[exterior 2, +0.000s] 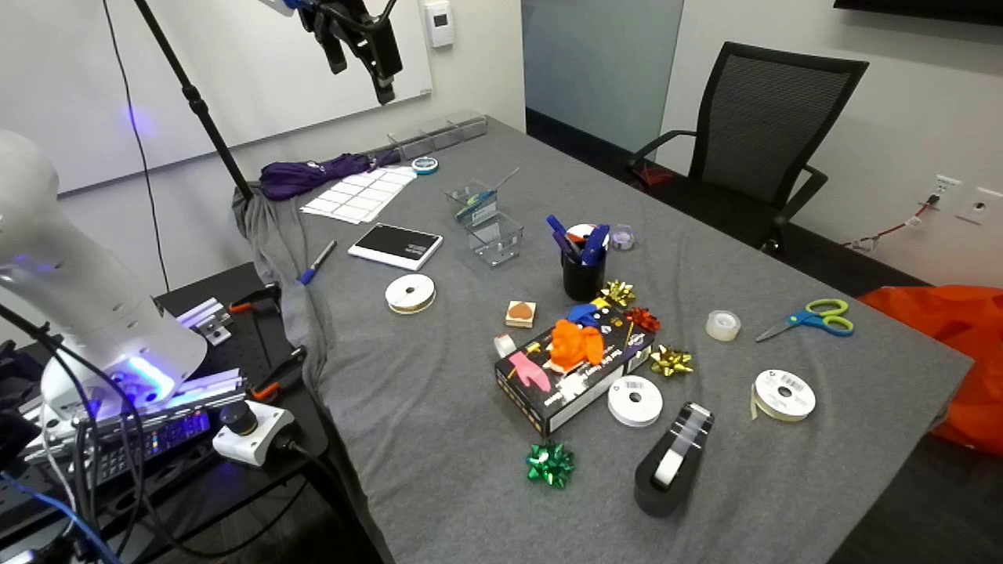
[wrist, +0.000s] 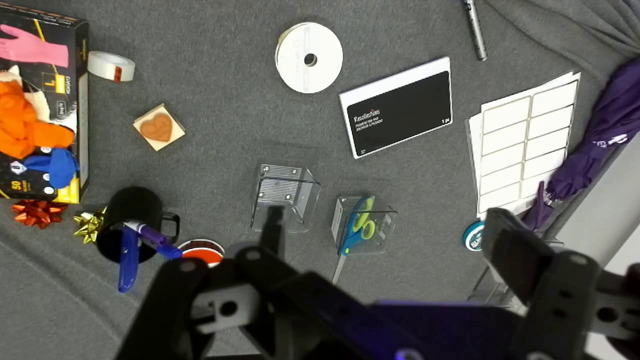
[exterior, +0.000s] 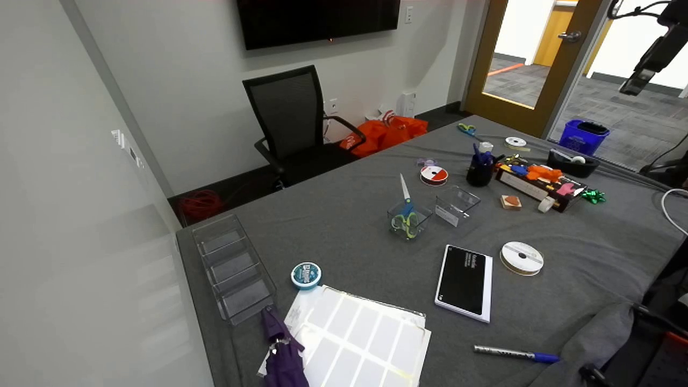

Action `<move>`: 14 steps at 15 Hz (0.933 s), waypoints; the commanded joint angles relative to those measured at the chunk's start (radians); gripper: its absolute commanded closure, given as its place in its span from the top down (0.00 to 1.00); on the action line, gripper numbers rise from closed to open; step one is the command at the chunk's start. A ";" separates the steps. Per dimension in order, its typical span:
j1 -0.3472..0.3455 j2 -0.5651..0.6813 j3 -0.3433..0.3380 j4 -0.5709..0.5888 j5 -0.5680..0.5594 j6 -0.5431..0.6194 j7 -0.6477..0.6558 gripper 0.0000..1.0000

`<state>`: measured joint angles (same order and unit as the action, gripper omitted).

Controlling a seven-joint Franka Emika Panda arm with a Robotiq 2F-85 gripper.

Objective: Remove the blue object from the black mug and put it on the table.

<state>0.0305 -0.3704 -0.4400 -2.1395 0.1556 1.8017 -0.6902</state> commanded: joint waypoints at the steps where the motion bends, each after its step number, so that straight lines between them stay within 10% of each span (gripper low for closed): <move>1: -0.054 0.010 0.045 0.003 0.019 -0.005 -0.016 1.00; 9: -0.054 0.010 0.045 0.003 0.019 -0.005 -0.016 1.00; 14: -0.059 0.062 0.122 -0.007 0.111 0.200 0.210 1.00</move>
<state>-0.0001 -0.3600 -0.3821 -2.1410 0.1955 1.8718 -0.5958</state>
